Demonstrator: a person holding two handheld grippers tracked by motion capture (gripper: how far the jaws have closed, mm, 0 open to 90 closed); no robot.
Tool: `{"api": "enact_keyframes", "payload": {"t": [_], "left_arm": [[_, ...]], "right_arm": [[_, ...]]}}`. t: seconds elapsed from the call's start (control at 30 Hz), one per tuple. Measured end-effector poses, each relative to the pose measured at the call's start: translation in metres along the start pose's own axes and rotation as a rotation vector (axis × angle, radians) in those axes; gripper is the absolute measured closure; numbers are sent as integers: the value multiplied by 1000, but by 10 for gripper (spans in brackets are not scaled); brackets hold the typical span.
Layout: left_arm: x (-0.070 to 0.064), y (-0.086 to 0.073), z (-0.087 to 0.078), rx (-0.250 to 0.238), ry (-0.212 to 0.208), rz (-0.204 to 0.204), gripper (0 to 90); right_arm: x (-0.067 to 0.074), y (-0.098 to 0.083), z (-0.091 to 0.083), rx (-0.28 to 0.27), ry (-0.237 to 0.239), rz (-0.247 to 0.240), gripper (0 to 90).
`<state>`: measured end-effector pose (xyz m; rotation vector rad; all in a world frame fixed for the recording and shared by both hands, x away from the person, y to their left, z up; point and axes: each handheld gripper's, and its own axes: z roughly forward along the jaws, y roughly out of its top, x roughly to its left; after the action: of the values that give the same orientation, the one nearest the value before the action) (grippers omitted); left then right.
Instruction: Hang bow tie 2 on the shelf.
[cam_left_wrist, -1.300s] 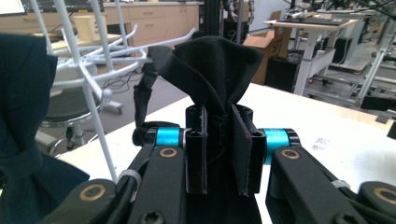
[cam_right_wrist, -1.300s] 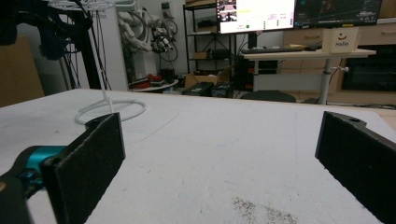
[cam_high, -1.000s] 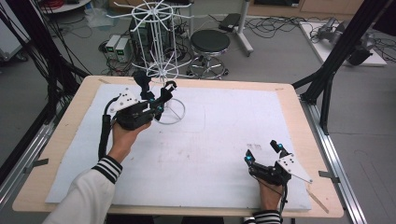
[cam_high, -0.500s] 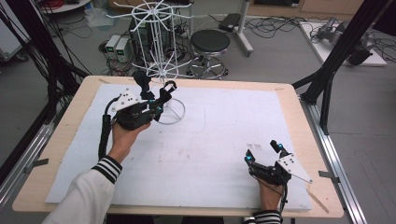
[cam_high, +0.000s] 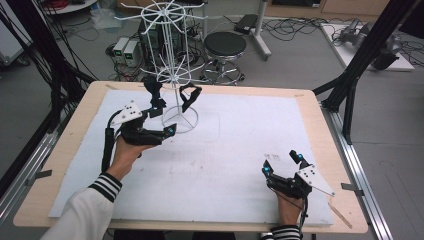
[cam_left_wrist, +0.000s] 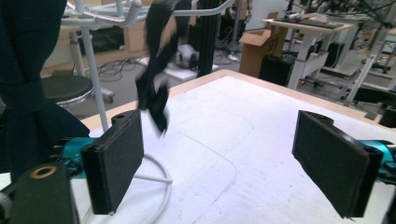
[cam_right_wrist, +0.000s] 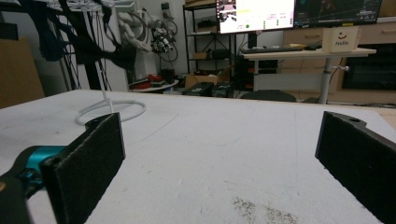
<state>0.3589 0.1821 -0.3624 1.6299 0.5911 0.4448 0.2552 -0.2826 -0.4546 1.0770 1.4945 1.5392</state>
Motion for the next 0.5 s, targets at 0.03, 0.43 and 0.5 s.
{"api": "enact_keyframes", "payload": {"t": [0.03, 0.43, 0.5], "left_arm": [[-1, -1, -3, -6, -2, 15, 129], [2, -26, -57, -76, 46, 84, 86], [2, -32, -65, -89, 65, 80, 85]], "right_arm": [[0, 0, 0, 1, 1, -8, 6], [0, 0, 1, 3, -2, -10, 6], [0, 0, 1, 3, -4, -13, 6]]}}
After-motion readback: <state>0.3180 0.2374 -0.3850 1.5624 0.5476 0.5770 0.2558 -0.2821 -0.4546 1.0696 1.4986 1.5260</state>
